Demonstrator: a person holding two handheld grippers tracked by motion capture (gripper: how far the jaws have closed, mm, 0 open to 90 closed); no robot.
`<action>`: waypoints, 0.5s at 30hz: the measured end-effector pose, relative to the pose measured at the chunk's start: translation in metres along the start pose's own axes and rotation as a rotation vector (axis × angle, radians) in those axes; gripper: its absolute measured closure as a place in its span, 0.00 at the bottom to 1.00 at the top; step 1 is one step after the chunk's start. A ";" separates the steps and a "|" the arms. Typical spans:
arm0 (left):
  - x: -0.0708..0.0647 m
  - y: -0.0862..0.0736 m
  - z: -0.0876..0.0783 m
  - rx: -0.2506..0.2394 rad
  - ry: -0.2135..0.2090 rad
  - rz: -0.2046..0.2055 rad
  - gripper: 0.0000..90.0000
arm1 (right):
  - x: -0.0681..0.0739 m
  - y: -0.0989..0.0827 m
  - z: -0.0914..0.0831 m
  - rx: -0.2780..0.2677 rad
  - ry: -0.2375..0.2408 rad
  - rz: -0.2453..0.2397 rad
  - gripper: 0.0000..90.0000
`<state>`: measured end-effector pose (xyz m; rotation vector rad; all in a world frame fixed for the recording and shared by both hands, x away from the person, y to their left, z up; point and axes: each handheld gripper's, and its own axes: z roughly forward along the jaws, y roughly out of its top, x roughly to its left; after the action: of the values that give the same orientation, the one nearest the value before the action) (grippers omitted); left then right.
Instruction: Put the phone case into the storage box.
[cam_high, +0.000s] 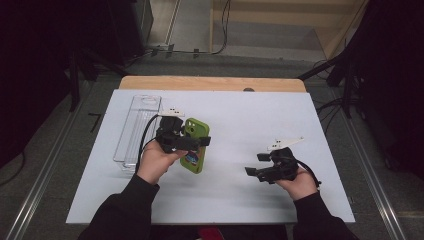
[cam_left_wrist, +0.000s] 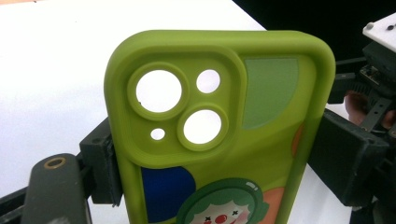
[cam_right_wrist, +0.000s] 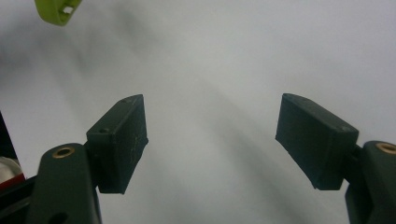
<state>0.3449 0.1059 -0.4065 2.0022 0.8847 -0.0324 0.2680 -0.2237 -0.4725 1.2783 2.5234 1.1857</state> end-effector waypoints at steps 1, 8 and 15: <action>0.000 0.000 0.000 0.005 -0.001 0.002 0.19 | 0.000 -0.001 0.000 0.004 -0.002 0.003 0.26; 0.000 0.002 -0.003 0.011 0.002 0.007 0.19 | 0.000 -0.010 -0.004 0.025 -0.022 0.013 0.26; 0.002 0.005 -0.009 0.005 0.003 0.007 0.19 | 0.000 -0.018 -0.006 0.029 -0.038 0.026 0.26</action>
<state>0.3467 0.1119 -0.3983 2.0106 0.8799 -0.0271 0.2539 -0.2339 -0.4808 1.3311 2.5138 1.1231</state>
